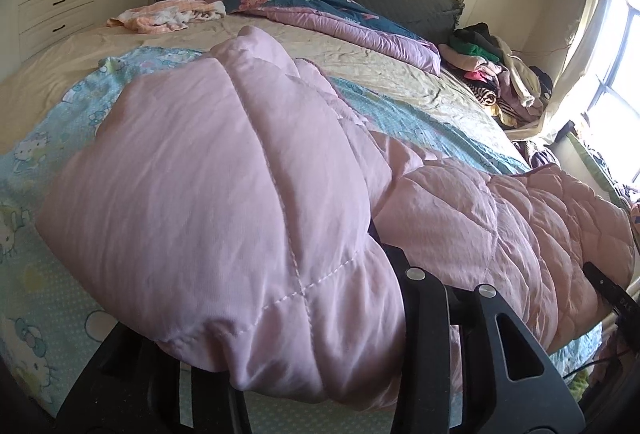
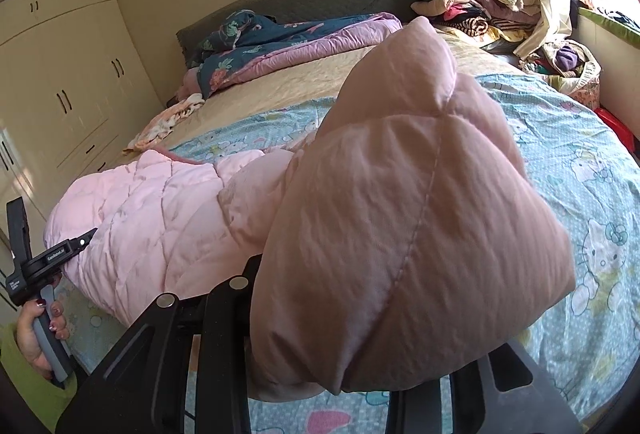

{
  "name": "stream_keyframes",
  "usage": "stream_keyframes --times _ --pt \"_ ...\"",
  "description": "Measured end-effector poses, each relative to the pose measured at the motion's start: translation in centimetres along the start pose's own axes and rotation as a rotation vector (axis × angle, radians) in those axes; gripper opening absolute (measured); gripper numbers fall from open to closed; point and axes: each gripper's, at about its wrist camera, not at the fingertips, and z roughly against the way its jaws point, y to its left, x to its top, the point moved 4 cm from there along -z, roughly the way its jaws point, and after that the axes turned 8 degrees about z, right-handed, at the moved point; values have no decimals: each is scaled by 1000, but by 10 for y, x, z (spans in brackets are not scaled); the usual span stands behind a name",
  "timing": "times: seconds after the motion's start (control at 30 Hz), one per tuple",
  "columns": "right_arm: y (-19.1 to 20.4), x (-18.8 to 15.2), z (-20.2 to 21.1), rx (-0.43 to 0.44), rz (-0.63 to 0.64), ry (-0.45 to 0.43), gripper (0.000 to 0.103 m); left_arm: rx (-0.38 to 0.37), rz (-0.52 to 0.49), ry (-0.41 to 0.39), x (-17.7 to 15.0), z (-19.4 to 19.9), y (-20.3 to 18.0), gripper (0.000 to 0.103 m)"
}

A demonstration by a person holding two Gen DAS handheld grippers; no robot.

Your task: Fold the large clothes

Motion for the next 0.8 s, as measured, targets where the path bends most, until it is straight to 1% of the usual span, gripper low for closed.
stream_keyframes --times 0.17,0.27,0.33,0.47,0.5,0.57,0.6,0.63,0.7,0.8 --pt "-9 -21 -4 -4 -55 40 33 5 8 28 -20 -4 16 37" --pt "-14 -29 -10 -6 -86 59 38 4 13 32 -27 -7 22 39" --pt "-21 -35 -15 3 -124 73 44 4 18 29 -31 -9 24 42" --pt "-31 -50 -19 21 -199 86 52 -7 40 25 -36 -11 29 47" --pt "-33 -53 -19 28 -222 92 56 -8 47 26 -38 -11 31 49" --pt "-39 -60 -18 11 -266 114 72 -11 59 28 -41 -10 34 53" --pt "-40 -61 -16 -3 -283 123 84 -12 62 30 -41 -10 34 55" --pt "-41 -64 -13 -14 -293 125 91 -14 65 33 -42 -8 35 56" --pt "-42 -67 -5 -18 -305 124 93 -13 65 40 -44 -4 37 62" --pt "-40 -70 11 -55 -296 117 96 -7 60 51 -47 5 38 69"
